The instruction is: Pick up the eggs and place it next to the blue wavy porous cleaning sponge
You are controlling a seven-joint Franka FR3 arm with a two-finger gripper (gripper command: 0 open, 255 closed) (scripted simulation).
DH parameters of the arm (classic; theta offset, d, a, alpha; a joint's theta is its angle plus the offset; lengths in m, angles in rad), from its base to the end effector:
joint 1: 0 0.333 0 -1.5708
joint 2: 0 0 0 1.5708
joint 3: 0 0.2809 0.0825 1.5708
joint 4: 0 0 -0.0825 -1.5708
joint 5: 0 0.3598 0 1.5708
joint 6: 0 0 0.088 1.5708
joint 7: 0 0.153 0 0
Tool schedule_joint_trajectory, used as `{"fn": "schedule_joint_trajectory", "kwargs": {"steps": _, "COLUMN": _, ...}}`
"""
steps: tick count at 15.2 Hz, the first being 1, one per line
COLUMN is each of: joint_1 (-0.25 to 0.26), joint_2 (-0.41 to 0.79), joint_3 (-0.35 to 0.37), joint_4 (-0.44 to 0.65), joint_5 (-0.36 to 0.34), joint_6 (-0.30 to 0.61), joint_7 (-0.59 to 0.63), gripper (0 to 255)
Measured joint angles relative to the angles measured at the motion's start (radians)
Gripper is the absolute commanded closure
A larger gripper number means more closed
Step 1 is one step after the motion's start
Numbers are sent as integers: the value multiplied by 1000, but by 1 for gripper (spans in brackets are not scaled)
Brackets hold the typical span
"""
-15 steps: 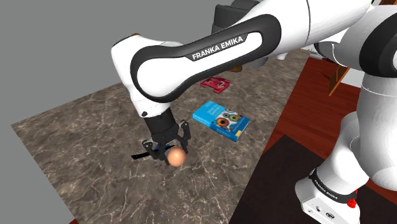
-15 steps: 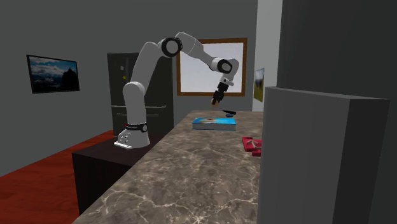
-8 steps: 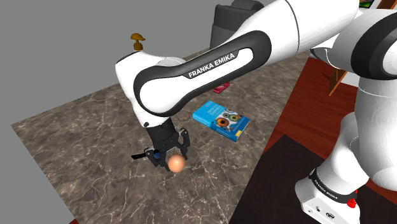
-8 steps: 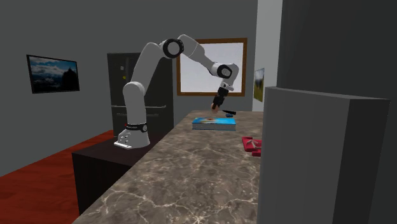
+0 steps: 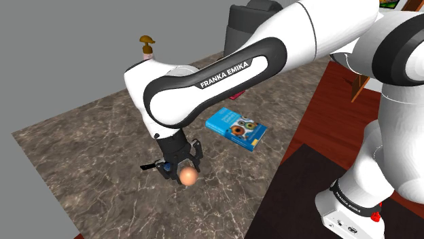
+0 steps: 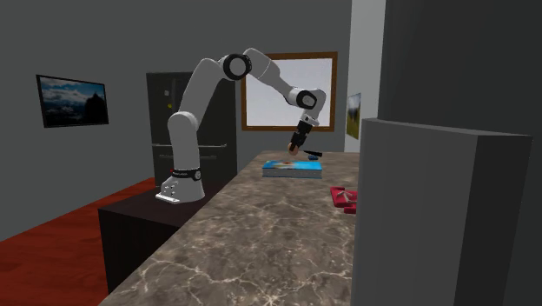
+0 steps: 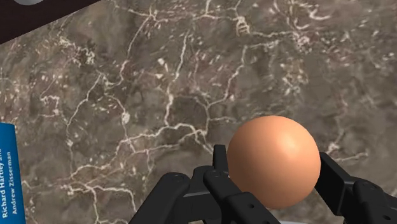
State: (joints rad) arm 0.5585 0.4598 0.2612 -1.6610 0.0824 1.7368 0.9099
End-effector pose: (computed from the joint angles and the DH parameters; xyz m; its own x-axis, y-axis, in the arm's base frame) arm 0.3889 0.4226 0.2655 0.9182 -0.1474 -0.3676 -0.0886 -0.9811 0.1723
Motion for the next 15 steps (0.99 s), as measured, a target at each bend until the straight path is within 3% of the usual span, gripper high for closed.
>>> {"fn": "schedule_joint_trajectory", "kwargs": {"steps": 1, "joint_1": 0, "joint_2": 0, "joint_3": 0, "joint_4": 0, "joint_5": 0, "joint_6": 0, "joint_7": 0, "gripper": 0}}
{"fn": "schedule_joint_trajectory", "kwargs": {"steps": 7, "joint_1": 0, "joint_2": 0, "joint_3": 0, "joint_4": 0, "joint_5": 0, "joint_6": 0, "joint_7": 0, "gripper": 0}}
{"fn": "schedule_joint_trajectory", "kwargs": {"steps": 11, "joint_1": -3, "joint_2": 22, "joint_3": -5, "joint_4": 121, "joint_5": -7, "joint_6": -98, "joint_7": 1, "gripper": 0}}
{"fn": "schedule_joint_trajectory", "kwargs": {"steps": 15, "joint_1": -2, "joint_2": 19, "joint_3": -3, "joint_4": 148, "joint_5": -6, "joint_6": -129, "joint_7": 5, "gripper": 0}}
